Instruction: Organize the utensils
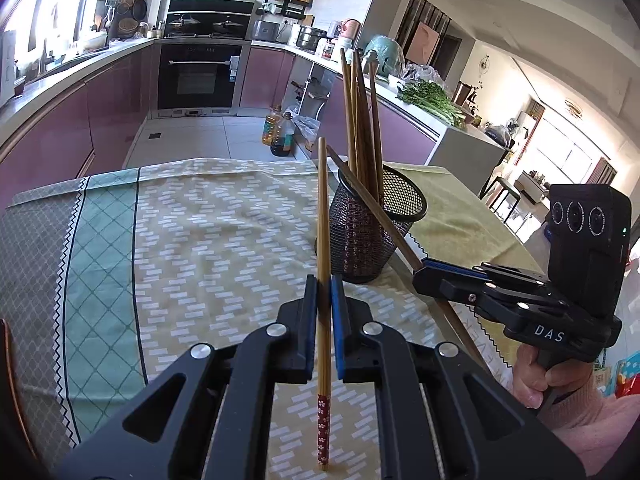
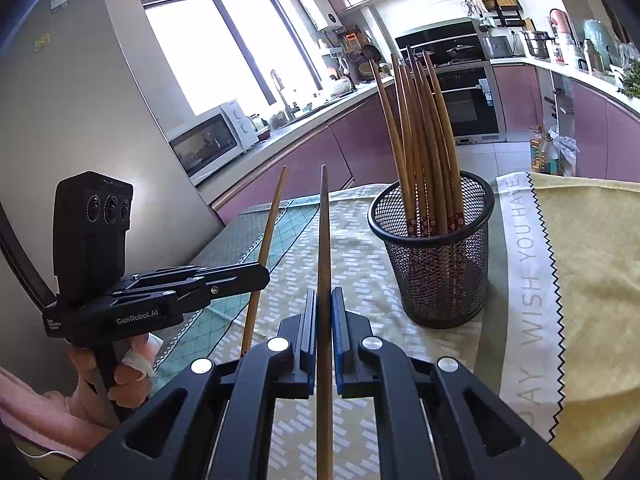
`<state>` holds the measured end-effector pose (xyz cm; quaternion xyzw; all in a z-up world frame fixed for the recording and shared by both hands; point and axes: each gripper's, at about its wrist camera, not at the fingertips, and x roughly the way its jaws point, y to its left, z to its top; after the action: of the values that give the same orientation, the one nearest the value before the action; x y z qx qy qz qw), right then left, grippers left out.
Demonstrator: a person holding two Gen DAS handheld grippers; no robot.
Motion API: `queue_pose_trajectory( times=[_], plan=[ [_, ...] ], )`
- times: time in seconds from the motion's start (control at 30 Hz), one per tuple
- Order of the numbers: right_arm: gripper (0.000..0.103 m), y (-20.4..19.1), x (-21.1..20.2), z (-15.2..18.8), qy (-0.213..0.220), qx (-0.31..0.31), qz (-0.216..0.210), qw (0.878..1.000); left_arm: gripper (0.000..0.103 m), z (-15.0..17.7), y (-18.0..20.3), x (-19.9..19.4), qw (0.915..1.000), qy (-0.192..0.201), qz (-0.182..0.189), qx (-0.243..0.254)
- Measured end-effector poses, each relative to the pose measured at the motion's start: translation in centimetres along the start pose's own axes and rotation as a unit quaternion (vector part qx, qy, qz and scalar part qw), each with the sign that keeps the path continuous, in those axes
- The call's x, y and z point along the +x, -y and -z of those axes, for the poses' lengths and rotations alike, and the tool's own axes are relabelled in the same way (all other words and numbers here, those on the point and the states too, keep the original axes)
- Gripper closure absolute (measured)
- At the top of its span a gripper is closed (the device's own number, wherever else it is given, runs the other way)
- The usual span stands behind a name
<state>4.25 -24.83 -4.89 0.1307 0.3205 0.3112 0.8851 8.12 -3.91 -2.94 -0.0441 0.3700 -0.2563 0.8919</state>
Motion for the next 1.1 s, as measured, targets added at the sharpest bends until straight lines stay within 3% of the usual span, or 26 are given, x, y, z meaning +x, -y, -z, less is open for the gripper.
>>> queue_pose_trajectory(
  times=[0.3,1.1],
  plan=[
    [0.097,0.6,-0.5,0.1,0.014,-0.007,-0.019,1.000,0.095,0.0,0.3,-0.3,0.9999,0.001,0.013,0.002],
    [0.097,-0.6,-2.1,-0.9,0.030,-0.043,0.027,0.998,0.095,-0.6,0.9,-1.7,0.9990,0.029,0.031,0.012]
  ],
)
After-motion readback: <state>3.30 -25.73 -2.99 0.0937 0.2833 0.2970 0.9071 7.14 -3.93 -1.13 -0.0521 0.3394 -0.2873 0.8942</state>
